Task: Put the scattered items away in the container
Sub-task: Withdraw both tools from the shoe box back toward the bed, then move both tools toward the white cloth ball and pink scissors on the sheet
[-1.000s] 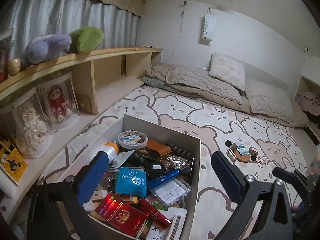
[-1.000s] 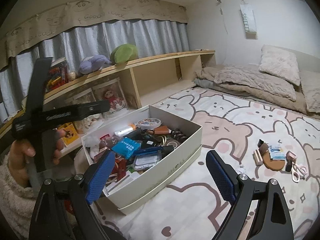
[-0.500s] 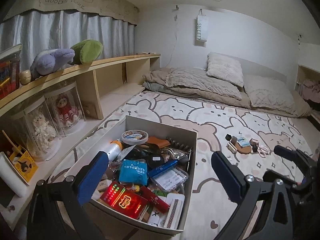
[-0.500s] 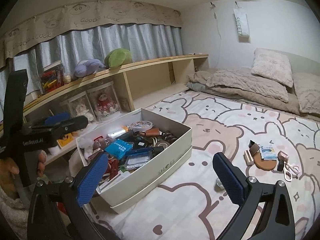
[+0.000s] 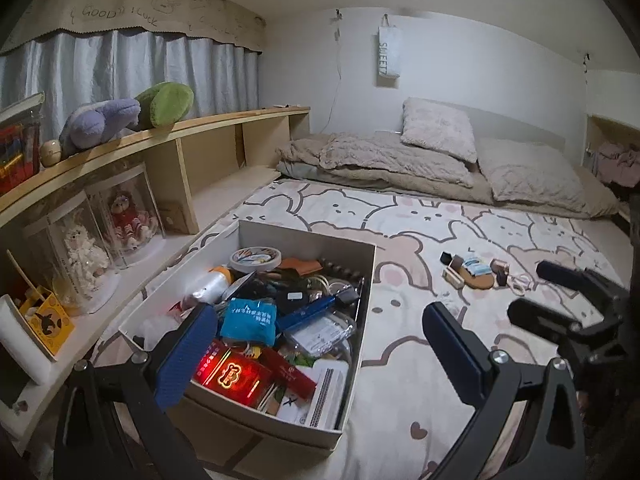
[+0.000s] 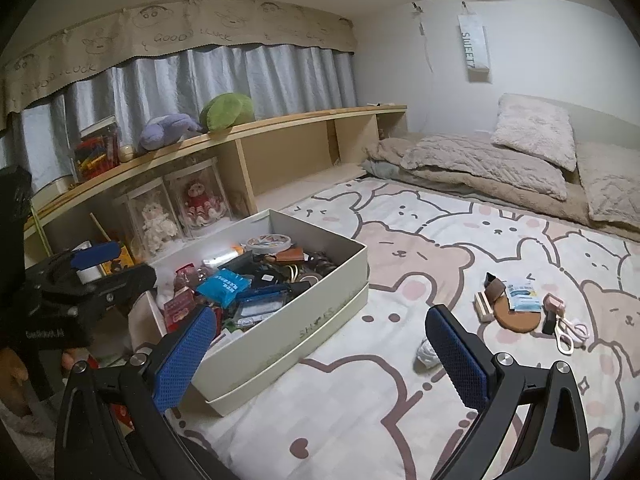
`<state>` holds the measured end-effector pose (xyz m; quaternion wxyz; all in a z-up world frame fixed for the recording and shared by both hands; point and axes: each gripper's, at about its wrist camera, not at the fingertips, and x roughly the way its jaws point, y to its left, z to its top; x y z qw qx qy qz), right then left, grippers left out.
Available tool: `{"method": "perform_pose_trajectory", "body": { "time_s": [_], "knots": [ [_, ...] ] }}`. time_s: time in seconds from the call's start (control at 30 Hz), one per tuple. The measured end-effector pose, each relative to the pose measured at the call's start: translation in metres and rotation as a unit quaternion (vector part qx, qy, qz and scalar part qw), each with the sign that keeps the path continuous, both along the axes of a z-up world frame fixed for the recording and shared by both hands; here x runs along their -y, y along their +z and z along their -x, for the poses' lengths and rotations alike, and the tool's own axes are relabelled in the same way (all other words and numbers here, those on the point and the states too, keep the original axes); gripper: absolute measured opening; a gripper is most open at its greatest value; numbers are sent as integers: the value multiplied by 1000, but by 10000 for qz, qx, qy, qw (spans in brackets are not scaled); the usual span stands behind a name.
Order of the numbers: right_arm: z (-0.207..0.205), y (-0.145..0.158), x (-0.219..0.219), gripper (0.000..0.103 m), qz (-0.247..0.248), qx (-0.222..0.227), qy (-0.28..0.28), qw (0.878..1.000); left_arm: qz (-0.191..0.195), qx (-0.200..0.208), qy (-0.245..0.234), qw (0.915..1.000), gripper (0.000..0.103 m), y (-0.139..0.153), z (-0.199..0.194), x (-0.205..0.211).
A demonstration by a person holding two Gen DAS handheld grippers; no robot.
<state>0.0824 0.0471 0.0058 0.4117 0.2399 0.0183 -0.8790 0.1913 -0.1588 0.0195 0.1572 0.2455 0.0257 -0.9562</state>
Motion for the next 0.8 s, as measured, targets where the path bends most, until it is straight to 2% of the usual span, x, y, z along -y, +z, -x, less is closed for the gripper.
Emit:
{"method": "perform_pose_trajectory", "body": {
  "time_s": [0.8],
  "knots": [
    [-5, -1, -12, 103, -66, -59, -46, 10000, -138, 34, 20, 9999, 103, -8, -10, -5]
  ]
}}
